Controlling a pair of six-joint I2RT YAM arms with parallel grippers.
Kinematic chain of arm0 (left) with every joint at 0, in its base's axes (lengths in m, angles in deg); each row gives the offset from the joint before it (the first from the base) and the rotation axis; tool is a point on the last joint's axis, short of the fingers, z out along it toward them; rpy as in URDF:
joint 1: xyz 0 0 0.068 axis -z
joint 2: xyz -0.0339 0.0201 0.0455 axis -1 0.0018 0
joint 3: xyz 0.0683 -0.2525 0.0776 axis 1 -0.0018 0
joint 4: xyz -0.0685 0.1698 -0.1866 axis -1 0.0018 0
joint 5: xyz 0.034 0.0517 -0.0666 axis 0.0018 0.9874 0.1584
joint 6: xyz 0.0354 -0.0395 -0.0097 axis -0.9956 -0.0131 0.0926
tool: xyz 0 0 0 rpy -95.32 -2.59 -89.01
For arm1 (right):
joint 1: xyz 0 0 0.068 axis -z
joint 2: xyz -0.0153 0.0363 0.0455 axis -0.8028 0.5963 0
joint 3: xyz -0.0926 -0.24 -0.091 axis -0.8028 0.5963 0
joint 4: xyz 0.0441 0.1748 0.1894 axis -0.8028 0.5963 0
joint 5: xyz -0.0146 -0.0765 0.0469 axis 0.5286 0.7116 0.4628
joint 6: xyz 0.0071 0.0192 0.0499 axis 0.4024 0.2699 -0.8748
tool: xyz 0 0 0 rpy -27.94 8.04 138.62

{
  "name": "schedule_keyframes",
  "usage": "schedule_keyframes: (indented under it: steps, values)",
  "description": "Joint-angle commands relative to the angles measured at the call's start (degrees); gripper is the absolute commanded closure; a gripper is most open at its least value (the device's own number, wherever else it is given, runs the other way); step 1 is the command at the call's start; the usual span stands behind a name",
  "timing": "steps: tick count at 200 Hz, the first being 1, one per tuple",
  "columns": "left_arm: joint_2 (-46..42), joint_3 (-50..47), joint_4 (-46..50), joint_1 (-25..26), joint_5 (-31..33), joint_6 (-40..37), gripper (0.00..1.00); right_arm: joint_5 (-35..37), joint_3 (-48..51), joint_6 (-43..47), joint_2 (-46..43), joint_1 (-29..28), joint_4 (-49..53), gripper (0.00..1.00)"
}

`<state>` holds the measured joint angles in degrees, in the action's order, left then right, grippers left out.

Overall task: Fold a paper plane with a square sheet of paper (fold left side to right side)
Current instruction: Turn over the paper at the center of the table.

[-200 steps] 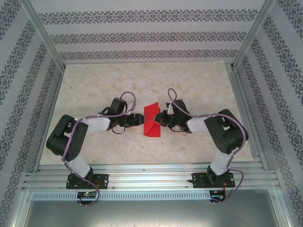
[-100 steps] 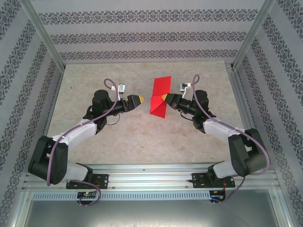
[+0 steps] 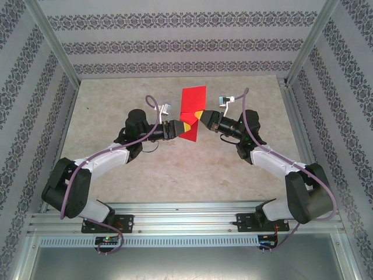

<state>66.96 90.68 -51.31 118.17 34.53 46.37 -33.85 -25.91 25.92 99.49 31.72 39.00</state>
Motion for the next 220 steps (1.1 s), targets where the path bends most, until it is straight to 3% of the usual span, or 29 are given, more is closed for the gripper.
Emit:
schedule_keyframes:
  steps: [1, 18, 38, 67, 82, 106, 128, 156, 175, 220]
  values:
    - [-1.0, 1.7, -0.9, 0.6, -0.4, -1.8, 0.59, -0.1, -1.1, 0.1, -0.7, -0.3, -1.1, 1.0]
    - [-2.0, 1.8, 4.0, 0.6, 1.4, -5.0, 0.76, 0.3, -0.9, 1.0, -0.9, -0.1, 0.4, 1.0]
    - [-3.0, 2.1, 9.5, 0.6, 3.3, -8.7, 0.9, 0.9, -0.8, 2.8, -1.7, 0.4, 3.8, 0.93]
    - [-5.5, 5.7, 27.6, 1.8, 10.6, -20.6, 0.96, 3.5, -0.6, 9.5, -6.0, 3.0, 16.3, 0.79]
    - [-7.0, 10.2, 42.4, 4.7, 21.0, -30.0, 0.99, 9.1, -1.3, 16.8, -10.5, 4.9, 31.3, 0.74]
    - [-5.8, 19.1, 63.6, 12.6, 47.9, -39.0, 1.0, 29.1, -5.6, 29.3, -16.5, 6.3, 60.4, 0.64]
    - [0.0, 26.6, 78.1, 17.7, 68.7, -36.5, 1.0, 42.9, -7.1, 33.0, -19.5, 7.4, 74.1, 0.61]
    - [11.0, 36.0, 93.5, 22.5, 83.9, -29.9, 1.0, 49.8, -4.8, 33.1, -22.7, 9.4, 79.5, 0.57]
    - [19.6, 42.5, 101.7, 25.6, 88.9, -26.3, 1.0, 50.2, -2.9, 33.0, -23.7, 10.6, 80.0, 0.57]
    - [39.8, 59.1, 117.1, 29.8, 90.1, -21.6, 0.97, 49.5, -0.7, 33.4, -23.5, 12.5, 80.6, 0.57]
